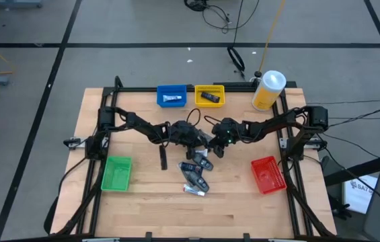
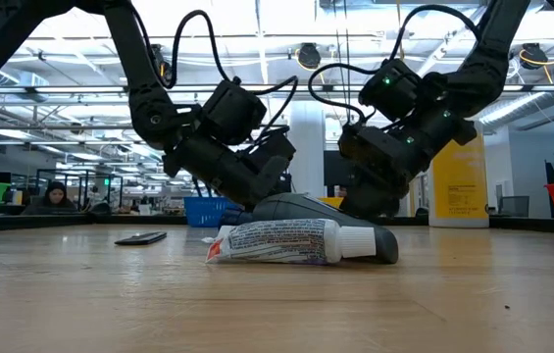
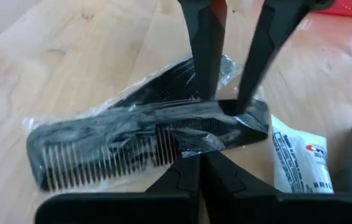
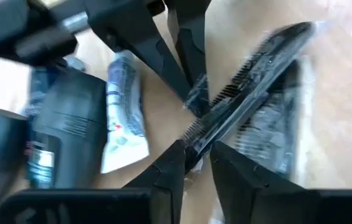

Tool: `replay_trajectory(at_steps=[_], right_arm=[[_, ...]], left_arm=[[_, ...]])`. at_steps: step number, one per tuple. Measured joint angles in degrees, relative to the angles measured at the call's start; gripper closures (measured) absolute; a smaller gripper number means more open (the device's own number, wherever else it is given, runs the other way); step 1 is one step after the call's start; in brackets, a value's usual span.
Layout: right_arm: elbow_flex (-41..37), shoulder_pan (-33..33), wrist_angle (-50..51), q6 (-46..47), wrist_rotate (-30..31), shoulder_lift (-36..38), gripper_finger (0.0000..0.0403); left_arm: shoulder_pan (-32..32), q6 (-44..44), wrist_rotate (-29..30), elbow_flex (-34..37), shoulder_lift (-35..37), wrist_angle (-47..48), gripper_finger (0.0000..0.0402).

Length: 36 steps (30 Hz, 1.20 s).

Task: Pick & Place Travel size toiletries
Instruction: Put the black hair comb into the green bin

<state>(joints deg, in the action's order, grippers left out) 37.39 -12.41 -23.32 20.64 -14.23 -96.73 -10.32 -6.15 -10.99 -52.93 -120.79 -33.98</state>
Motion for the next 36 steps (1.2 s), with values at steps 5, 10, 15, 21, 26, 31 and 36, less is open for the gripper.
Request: replay_trajectory(at_steps=[5, 10, 15, 21, 26, 31, 36], right_arm=[[0.0, -0.7, -0.1, 4.0, -3.0, 0.0, 0.0278], [0.0, -1.0, -0.2, 6.2, -2.5, 0.0, 0.024], [0.0, -1.0, -1.5, 6.3, -2.5, 0.0, 0.0233], [0.0, -0.9, -1.7, 5.7, -0.9, -0.1, 0.0251], [0.0, -0.6, -1.7, 3.8, 0.9, -0.1, 0.0268], [0.0, -0.6, -3.8, 1.1, 0.7, -3.2, 0.0294], [0.1, -0.7, -6.5, -0.5, 1.0, -5.6, 0.0344]], left_arm=[[1.1, 1.3, 1.7, 0.0, 0.0, -0.1, 0.0399], [1.1, 1.3, 2.1, 0.0, 0.0, -0.1, 0.0386], [1.1, 1.2, 2.6, 0.0, 0.0, -0.2, 0.0396], [1.1, 1.3, 2.7, 0.0, 0.0, -0.9, 0.0389], [1.3, 1.1, 3.4, 0.0, 0.0, -1.1, 0.0391], [1.5, 1.0, 3.9, 0.0, 0.0, -2.1, 0.0397], [1.5, 0.8, 3.8, -0.1, 0.0, -2.1, 0.0381]])
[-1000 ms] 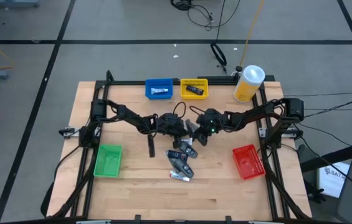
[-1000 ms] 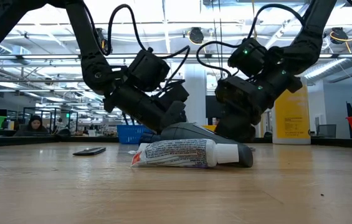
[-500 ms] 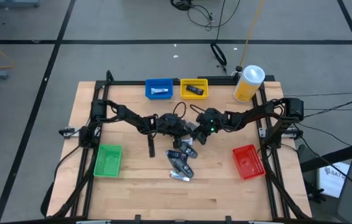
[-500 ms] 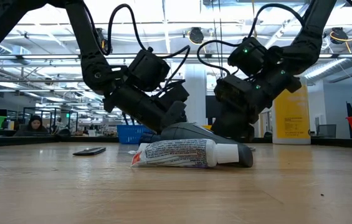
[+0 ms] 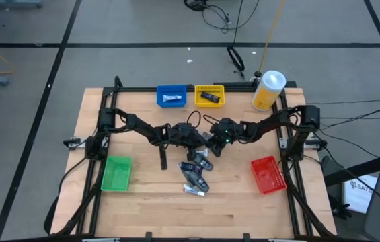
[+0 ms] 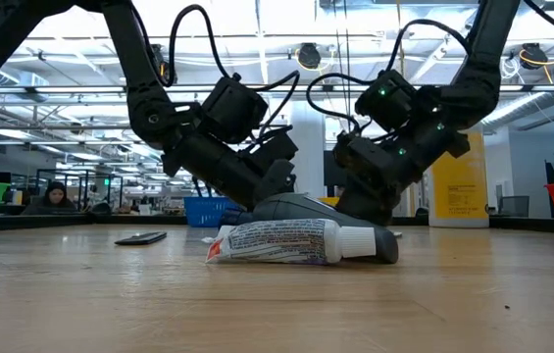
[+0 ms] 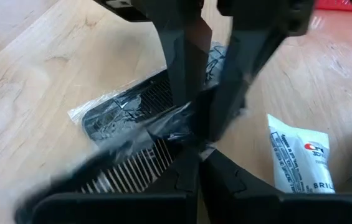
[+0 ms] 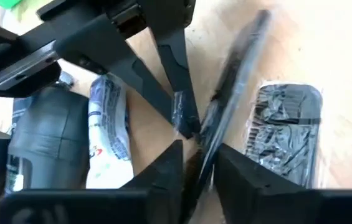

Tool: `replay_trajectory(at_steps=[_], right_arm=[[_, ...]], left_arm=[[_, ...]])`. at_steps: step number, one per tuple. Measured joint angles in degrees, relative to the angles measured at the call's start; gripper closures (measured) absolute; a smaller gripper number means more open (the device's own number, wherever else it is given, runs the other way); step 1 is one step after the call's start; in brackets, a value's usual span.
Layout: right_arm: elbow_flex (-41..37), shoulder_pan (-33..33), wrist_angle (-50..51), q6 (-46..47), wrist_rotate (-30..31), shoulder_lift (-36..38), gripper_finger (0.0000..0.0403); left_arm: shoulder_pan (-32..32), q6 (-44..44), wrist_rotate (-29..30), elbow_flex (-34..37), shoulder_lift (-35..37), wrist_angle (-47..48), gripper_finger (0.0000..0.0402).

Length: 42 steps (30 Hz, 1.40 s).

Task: Pick & Place Travel size toiletries
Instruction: Put the black hair comb into the green bin

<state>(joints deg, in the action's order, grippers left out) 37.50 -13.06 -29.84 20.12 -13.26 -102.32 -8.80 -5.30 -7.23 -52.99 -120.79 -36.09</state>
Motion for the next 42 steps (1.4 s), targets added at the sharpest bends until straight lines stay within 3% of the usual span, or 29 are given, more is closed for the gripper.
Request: replay_trajectory(at_steps=[4, 8, 12, 15, 20, 23, 28, 33, 37, 42], right_arm=[[0.0, 0.0, 1.0, -1.5, 0.0, 0.8, 0.0392], [-0.2, -0.5, 2.5, -2.7, 0.0, 3.1, 0.0388], [-0.1, -1.2, 2.3, -4.3, 0.0, 5.5, 0.039], [-0.2, -1.5, 1.6, -7.0, 1.0, 7.0, 0.0397], [-0.1, -1.6, -0.8, -14.1, 7.9, 9.6, 0.0388], [-0.2, -1.6, -3.7, -18.9, 9.1, 11.1, 0.0391], [-0.1, -1.5, -8.2, -25.2, 8.8, 12.0, 0.0396], [-0.1, -1.5, -8.2, -25.8, 8.6, 12.0, 0.039], [-0.1, -1.5, -8.1, -25.8, 8.5, 12.0, 0.0393], [-0.1, -1.4, -8.1, -25.6, 8.4, 12.0, 0.0392]], left_arm=[[-0.1, 0.1, -4.4, 0.1, 2.5, 3.0, 0.0372], [0.1, 2.7, -9.3, 0.2, 9.8, 9.5, 0.0352], [-0.1, 7.0, -8.6, 0.1, 19.3, 18.9, 0.0324], [0.0, 11.4, -3.4, 0.1, 27.3, 24.9, 0.0307], [-0.4, 18.8, 12.1, 0.0, 37.7, 30.6, 0.0278], [-1.2, 20.8, 15.2, 0.0, 41.4, 32.2, 0.0251], [-3.8, 18.8, 14.4, 0.0, 42.7, 36.8, 0.0191], [-4.8, 18.3, 9.0, 0.0, 39.3, 39.3, 0.0152], [-4.7, 18.0, 8.3, 0.0, 35.1, 34.9, 0.0149], [-4.6, 17.2, 8.7, 0.0, 30.5, 30.3, 0.0173]])
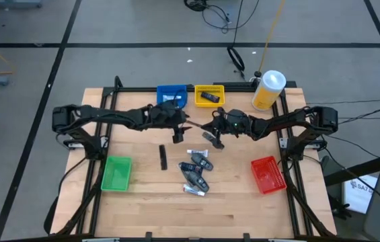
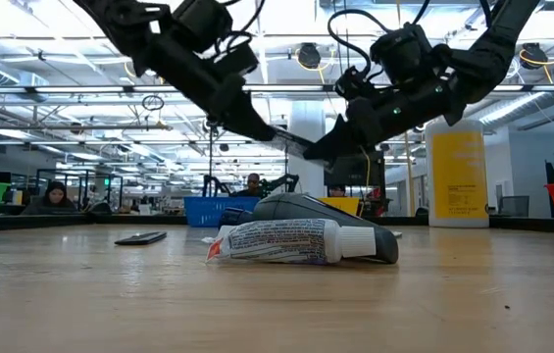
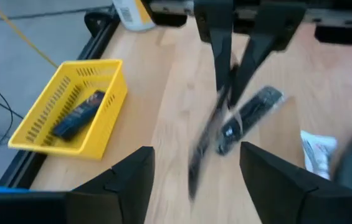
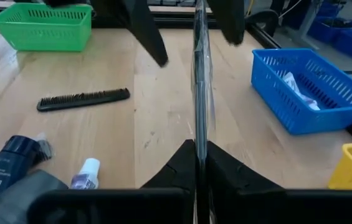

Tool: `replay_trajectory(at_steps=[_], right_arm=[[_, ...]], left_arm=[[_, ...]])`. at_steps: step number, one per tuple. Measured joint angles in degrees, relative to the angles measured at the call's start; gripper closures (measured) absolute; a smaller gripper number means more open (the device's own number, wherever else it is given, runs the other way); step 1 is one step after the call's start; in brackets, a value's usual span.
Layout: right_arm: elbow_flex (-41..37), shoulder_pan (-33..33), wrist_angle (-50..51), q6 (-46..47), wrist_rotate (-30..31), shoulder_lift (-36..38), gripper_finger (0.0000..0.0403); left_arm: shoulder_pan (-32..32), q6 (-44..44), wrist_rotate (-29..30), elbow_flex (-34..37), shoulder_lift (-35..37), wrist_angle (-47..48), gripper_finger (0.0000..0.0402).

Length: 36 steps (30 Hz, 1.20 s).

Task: Pick & Place Travel size toiletries
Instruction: Put the black hair comb into the green bin

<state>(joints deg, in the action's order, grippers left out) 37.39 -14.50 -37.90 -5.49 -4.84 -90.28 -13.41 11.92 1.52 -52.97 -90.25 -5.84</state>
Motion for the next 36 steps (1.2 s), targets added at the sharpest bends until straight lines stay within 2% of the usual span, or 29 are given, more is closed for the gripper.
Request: replay_trajectory(at_steps=[5, 13, 16, 21, 25, 30, 33, 36], right_arm=[[0.0, 0.4, 0.4, 0.0, 0.0, 0.0, 0.0389], [0.0, 1.0, 0.9, 0.0, 0.2, 0.0, 0.0378], [0.0, 1.1, 1.3, 0.5, -1.0, 0.0, 0.0352], [0.1, 1.1, 5.7, 1.5, -2.9, 3.0, 0.0273], [0.0, 1.1, 11.6, 0.1, -2.8, 7.7, 0.0213], [-0.1, 1.1, 13.8, 0.1, -2.8, 12.4, 0.0171], [-0.2, 1.2, 13.3, 0.1, -2.8, 13.5, 0.0162], [-0.3, 1.1, 13.4, 0.0, -2.8, 13.8, 0.0162]], left_arm=[[0.3, -0.1, -0.5, 0.0, -1.7, -1.1, 0.0236], [1.9, 1.0, -0.9, 0.0, -1.7, -1.2, 0.0383], [3.1, 1.2, -0.8, 0.0, -1.7, -1.2, 0.0391], [5.6, -0.4, 3.5, 0.0, 1.2, 2.3, 0.0397], [7.8, -3.2, 9.2, 0.0, 5.8, 10.2, 0.0394], [10.5, -11.0, 12.1, -0.6, 13.8, 25.3, 0.0398], [12.4, -18.5, 11.2, -4.1, 18.2, 41.8, 0.0396], [14.2, -25.3, 5.1, -10.6, 20.0, 60.8, 0.0399]])
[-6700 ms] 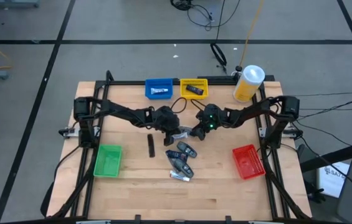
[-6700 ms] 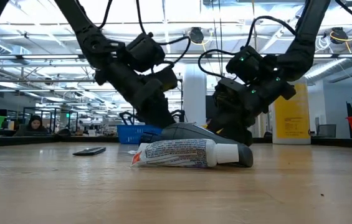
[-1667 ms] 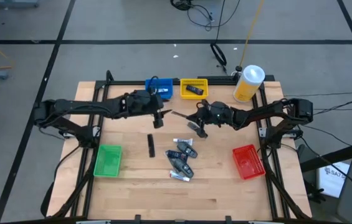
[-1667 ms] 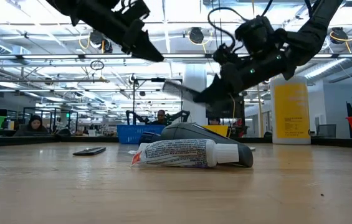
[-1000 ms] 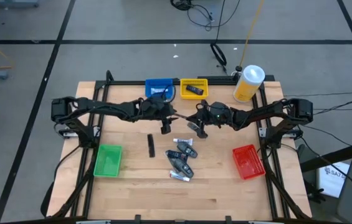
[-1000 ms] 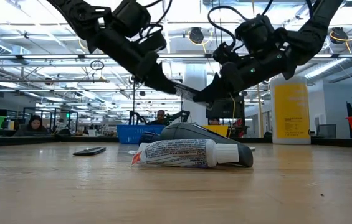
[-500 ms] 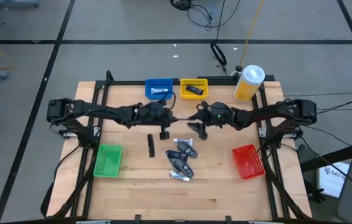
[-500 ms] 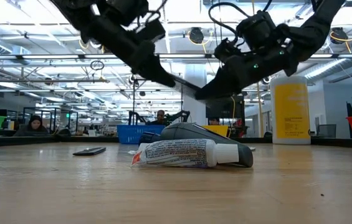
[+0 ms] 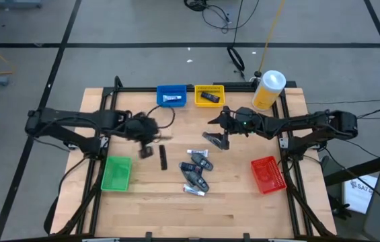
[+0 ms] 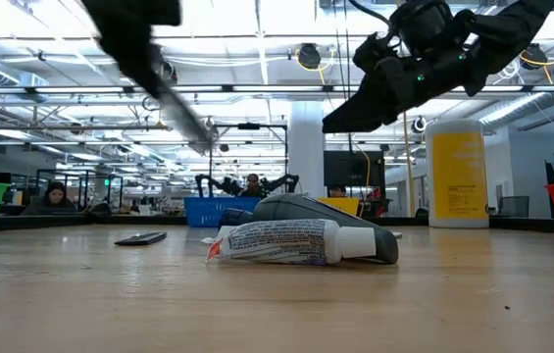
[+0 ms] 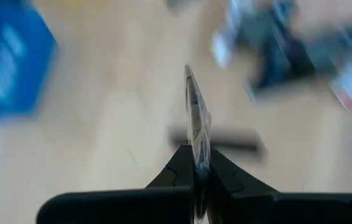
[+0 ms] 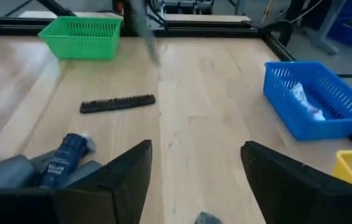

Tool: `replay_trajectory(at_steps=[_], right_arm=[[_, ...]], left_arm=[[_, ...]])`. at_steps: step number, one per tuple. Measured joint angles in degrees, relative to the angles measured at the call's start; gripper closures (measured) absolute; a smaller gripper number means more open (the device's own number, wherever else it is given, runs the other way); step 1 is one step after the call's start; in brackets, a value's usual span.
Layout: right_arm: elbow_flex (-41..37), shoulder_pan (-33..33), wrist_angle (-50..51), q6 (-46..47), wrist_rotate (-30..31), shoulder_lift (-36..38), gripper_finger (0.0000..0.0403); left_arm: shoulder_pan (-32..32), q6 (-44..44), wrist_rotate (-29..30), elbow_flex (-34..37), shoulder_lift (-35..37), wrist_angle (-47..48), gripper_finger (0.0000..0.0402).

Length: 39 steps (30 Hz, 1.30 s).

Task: Pick & Place Travel size toiletries
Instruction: Put the black hair comb into the green bin

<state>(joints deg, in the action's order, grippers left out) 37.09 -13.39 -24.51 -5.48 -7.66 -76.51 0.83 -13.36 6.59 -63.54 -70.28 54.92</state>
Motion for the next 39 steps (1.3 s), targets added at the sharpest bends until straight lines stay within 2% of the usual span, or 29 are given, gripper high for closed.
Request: replay_trajectory(at_steps=[5, 9, 11, 19, 23, 32, 39], right_arm=[[0.0, 0.0, -0.8, -0.2, -0.1, -0.6, 0.0169], [0.0, 0.0, -0.9, 0.0, -0.1, -0.6, 0.0173], [0.0, 0.0, -0.9, 0.0, -0.1, -0.6, 0.0174], [0.0, 0.1, -2.6, 0.7, -4.6, -0.6, 0.0176], [0.0, 0.8, -4.0, 1.3, -4.6, -0.6, 0.0175], [0.0, 2.3, -4.4, 0.2, -4.6, -0.6, 0.0175], [0.0, 2.3, -4.4, 0.2, -4.6, -0.6, 0.0175]], left_arm=[[3.2, -9.3, -12.6, -8.2, -0.4, 23.4, 0.0394], [6.1, -11.6, -20.9, -8.2, -0.8, 32.2, 0.0399], [7.7, -11.0, -22.2, -7.9, -0.7, 35.2, 0.0394], [11.4, -0.1, -25.4, -4.9, -1.0, 34.9, 0.0397], [12.2, 4.7, -29.9, 0.0, -3.3, 34.9, 0.0393], [13.6, 18.8, -31.2, 8.9, -10.5, 34.8, 0.0383], [13.4, 30.6, -32.1, 9.6, -16.1, 30.3, 0.0382]])
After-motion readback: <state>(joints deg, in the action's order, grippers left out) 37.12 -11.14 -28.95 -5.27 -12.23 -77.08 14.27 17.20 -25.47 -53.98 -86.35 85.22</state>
